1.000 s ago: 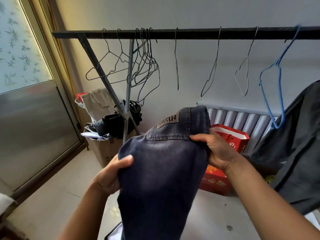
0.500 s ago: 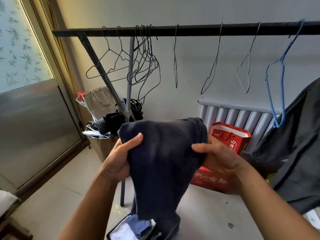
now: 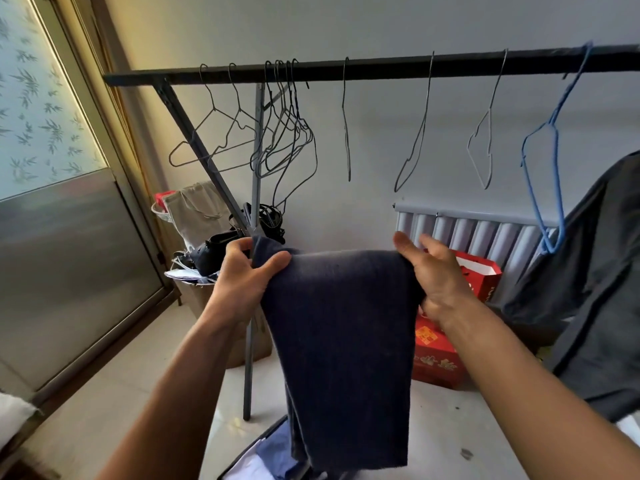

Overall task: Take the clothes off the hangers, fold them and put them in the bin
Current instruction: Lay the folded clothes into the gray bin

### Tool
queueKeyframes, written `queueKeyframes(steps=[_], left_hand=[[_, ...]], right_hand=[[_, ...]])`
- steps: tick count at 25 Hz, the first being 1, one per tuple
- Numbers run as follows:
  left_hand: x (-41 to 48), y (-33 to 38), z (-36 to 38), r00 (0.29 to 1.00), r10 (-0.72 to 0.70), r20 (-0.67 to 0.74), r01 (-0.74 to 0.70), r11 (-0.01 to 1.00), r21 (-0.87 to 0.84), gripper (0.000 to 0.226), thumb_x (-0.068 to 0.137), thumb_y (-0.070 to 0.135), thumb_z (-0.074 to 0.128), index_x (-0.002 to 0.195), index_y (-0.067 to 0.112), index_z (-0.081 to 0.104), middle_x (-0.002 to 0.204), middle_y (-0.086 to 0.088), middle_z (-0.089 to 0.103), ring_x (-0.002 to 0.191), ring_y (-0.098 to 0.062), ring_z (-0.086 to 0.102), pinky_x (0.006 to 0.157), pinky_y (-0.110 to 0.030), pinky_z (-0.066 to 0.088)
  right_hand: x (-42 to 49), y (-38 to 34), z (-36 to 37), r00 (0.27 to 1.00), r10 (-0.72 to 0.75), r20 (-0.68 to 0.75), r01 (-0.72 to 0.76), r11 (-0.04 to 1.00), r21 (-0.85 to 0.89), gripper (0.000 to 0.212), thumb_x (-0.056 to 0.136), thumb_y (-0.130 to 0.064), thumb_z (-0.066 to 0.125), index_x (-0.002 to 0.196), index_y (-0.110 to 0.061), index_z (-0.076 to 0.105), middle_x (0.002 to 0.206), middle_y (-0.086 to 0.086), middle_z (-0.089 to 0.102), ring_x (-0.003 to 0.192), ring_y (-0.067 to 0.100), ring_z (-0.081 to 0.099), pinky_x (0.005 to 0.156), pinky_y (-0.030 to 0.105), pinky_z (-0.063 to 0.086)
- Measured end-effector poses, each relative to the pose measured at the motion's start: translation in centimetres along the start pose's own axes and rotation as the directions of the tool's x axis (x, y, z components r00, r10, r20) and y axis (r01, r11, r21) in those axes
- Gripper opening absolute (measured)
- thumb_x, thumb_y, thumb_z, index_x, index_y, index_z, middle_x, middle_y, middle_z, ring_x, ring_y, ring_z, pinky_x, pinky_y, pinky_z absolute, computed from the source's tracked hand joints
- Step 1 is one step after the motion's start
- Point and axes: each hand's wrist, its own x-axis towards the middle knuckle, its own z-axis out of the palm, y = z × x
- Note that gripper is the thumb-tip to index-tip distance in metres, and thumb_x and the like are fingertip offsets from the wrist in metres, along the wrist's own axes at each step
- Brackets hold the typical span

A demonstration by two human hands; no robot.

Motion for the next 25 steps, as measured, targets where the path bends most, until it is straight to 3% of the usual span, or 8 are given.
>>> queueKeyframes(steps=[4,6,10,12,16,20,23,25], left_hand=[[-0.1,0.8,0.2,0.995,-0.004,0.095,0.034,0.948,-0.317,0.094,0.08,0.008,0.074,0.148,0.041,0.018,0.117,-0.024,0.062,0.102,-0.031,0.068,0.084,-0.042,0.058],[-0.6,1.3,-0.1,0.961,0.078,0.266,0.029,0.925,-0.379,0.098,0.071,-0.009,0.073,0.146,0.038,0.032,0.12,-0.019,0.056,0.102,-0.029,0.067,0.08,-0.04,0.059],[-0.2,1.9,-0.9,0.91,0.148,0.388,-0.205,0.972,0.112,0.068,0.079,-0.013,0.068,0.135,0.023,0.051,0.117,-0.007,0.058,0.104,-0.015,0.064,0.093,-0.037,0.055],[0.4,2.0,-1.3,0.917,0.129,0.377,-0.277,0.885,0.373,0.052,0.085,0.001,0.068,0.132,0.02,0.055,0.117,-0.003,0.062,0.107,-0.017,0.062,0.098,-0.038,0.051],[1.0,3.0,-1.8,0.899,0.158,0.408,-0.396,0.691,0.605,0.018,0.091,0.026,0.064,0.11,0.027,0.062,0.095,0.005,0.065,0.09,-0.012,0.061,0.084,-0.041,0.052],[1.6,2.9,-1.8,0.9,0.297,0.319,-0.429,0.476,0.768,0.009,0.09,0.041,0.061,0.097,0.039,0.057,0.105,0.004,0.049,0.101,-0.015,0.046,0.086,-0.036,0.041],[1.7,2.4,-2.2,0.876,0.341,0.341,-0.481,0.665,0.571,0.015,0.084,0.041,0.068,0.092,0.03,0.063,0.119,0.006,0.047,0.114,-0.012,0.041,0.094,-0.032,0.037],[1.4,2.6,-2.0,0.873,0.32,0.367,-0.442,0.838,0.321,0.018,0.083,0.037,0.071,0.092,0.023,0.067,0.1,0.001,0.063,0.094,-0.014,0.06,0.077,-0.028,0.051]], right_hand=[[-0.6,-0.1,-1.0,0.968,-0.034,0.25,-0.022,0.976,0.217,0.07,0.082,0.001,0.066,0.143,-0.024,0.042,0.111,0.003,0.054,0.105,0.021,0.058,0.09,0.032,0.051],[-0.4,-0.4,-1.3,0.949,-0.096,0.302,0.039,0.982,0.187,0.068,0.082,0.017,0.055,0.135,-0.026,0.051,0.1,0.008,0.056,0.095,0.022,0.06,0.085,0.032,0.055],[-0.2,-1.5,-1.5,0.938,-0.229,0.26,0.277,0.946,-0.166,0.053,0.085,0.013,0.058,0.127,-0.02,0.06,0.104,0.0,0.062,0.1,0.015,0.061,0.077,0.015,0.054],[-0.3,-2.0,-1.4,0.916,-0.296,0.271,0.39,0.814,-0.43,0.044,0.089,0.003,0.06,0.128,-0.016,0.059,0.113,-0.003,0.063,0.107,0.01,0.059,0.082,0.008,0.049],[-0.2,-2.1,-1.5,0.869,-0.413,0.271,0.486,0.616,-0.62,0.02,0.095,-0.007,0.056,0.113,-0.012,0.064,0.106,0.001,0.064,0.1,0.014,0.059,0.077,0.009,0.042],[0.4,-2.1,-2.0,0.811,-0.53,0.248,0.506,0.422,-0.752,0.012,0.094,-0.017,0.058,0.104,-0.011,0.063,0.108,0.003,0.05,0.108,0.019,0.049,0.09,0.03,0.045],[0.7,-2.5,-2.4,0.822,-0.517,0.24,0.517,0.498,-0.696,0.01,0.093,-0.018,0.061,0.097,-0.01,0.061,0.1,0.002,0.058,0.095,0.019,0.056,0.08,0.029,0.046],[0.6,-2.7,-2.6,0.829,-0.519,0.209,0.52,0.576,-0.63,0.009,0.091,-0.018,0.063,0.094,-0.01,0.059,0.087,0.001,0.062,0.083,0.018,0.059,0.07,0.026,0.046]])
